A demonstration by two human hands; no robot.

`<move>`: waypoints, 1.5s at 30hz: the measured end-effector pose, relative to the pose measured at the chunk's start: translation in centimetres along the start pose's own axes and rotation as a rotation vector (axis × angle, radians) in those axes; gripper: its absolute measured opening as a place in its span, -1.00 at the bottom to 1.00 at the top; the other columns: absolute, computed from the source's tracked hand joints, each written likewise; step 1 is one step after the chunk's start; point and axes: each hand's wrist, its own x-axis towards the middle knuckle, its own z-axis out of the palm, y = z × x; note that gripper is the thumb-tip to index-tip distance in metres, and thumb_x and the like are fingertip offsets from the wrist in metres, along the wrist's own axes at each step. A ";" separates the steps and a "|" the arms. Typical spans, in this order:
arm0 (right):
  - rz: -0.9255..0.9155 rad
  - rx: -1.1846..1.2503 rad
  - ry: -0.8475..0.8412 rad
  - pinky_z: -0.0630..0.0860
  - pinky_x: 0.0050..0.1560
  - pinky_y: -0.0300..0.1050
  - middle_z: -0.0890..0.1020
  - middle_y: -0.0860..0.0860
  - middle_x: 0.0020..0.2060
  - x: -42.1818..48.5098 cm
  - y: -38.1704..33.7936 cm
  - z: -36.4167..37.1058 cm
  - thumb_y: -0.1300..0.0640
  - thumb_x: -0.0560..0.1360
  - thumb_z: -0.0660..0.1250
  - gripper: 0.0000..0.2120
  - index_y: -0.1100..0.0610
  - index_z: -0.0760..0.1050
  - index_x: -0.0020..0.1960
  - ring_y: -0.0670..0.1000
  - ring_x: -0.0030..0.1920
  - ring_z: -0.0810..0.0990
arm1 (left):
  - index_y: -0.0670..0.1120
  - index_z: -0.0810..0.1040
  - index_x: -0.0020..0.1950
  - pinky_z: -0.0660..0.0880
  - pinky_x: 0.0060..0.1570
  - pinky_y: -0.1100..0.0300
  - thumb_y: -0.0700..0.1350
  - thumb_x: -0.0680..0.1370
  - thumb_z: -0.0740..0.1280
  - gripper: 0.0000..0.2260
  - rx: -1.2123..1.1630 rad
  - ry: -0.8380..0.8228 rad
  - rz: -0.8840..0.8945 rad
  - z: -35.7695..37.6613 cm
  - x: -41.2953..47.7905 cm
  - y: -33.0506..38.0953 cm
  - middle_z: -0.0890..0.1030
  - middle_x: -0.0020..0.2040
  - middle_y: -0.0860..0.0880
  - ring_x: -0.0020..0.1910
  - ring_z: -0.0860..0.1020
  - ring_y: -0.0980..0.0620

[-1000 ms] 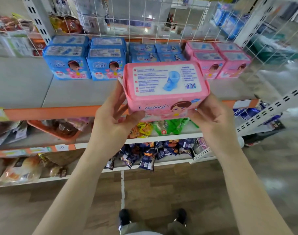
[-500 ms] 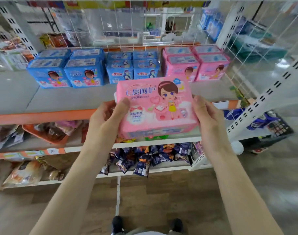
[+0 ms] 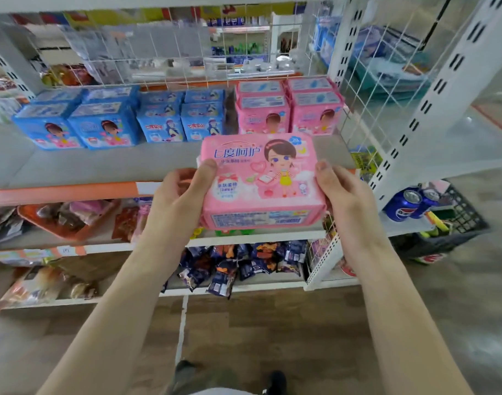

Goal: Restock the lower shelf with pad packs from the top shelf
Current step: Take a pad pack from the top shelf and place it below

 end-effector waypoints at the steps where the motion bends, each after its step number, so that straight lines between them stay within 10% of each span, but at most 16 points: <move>1: 0.005 0.007 -0.001 0.53 -0.21 -0.31 0.71 -0.07 -0.14 0.1 0.1 -0.4 -0.08 0.61 0.25 -0.71 0.12 0.58 0.05 -0.08 -0.10 0.70 | -0.04 0.52 0.15 0.54 -0.38 0.31 0.20 0.55 0.33 -0.65 0.003 0.012 0.010 0.5 -0.1 -0.1 0.70 -0.01 0.00 -0.22 0.68 0.18; 12: 0.025 -0.026 0.090 0.62 -0.13 -0.16 0.72 -0.05 -0.01 4.5 1.8 -2.3 -0.05 0.61 0.26 -0.76 0.05 0.58 0.16 -0.04 0.02 0.69 | 0.07 0.48 -0.01 0.55 -0.26 0.12 0.30 0.44 0.30 -0.65 0.064 -0.093 0.099 4.4 4.9 -0.8 0.67 -0.11 -0.02 -0.26 0.62 0.15; 16: 0.037 -0.127 0.119 0.50 -0.17 -0.38 0.64 -0.22 -0.30 7.2 1.7 -3.3 -0.03 0.63 0.27 -0.81 0.00 0.58 -0.09 -0.19 -0.19 0.63 | 0.05 0.49 0.06 0.50 -0.37 0.27 0.28 0.46 0.31 -0.64 0.066 -0.168 0.089 6.8 8.2 -0.9 0.67 -0.15 -0.01 -0.33 0.61 0.20; 22: 0.072 -0.247 0.213 0.63 0.05 0.06 0.73 -0.02 -0.07 11.3 1.9 -3.6 0.00 0.62 0.29 -0.83 0.05 0.62 0.05 0.00 -0.03 0.71 | 0.07 0.47 0.05 0.45 -0.40 0.35 0.22 0.54 0.33 -0.74 0.123 -0.250 0.123 9.8 13.0 -0.9 0.68 -0.13 0.04 -0.34 0.61 0.24; 34: 0.155 -0.326 0.275 0.59 0.08 0.21 0.69 0.08 -0.06 17.3 4.5 -5.9 -0.14 0.41 0.48 -0.59 0.16 0.55 0.04 0.09 0.00 0.68 | 0.07 0.38 0.15 0.63 -0.05 -0.02 0.02 0.42 0.56 -0.56 0.109 -0.349 0.116 16.1 19.1 -2.4 0.60 0.07 0.12 0.04 0.64 -0.04; 45: 0.078 -0.469 0.100 0.38 -0.06 -0.54 0.53 -0.33 -0.06 22.5 7.9 -9.0 0.21 0.40 0.55 -0.53 -0.04 0.48 0.22 -0.50 -0.07 0.48 | 0.33 0.27 0.19 0.56 0.20 -0.12 -0.08 0.34 0.55 -0.38 0.127 -0.237 0.141 21.5 20.8 -5.5 0.58 0.18 0.18 0.17 0.60 0.11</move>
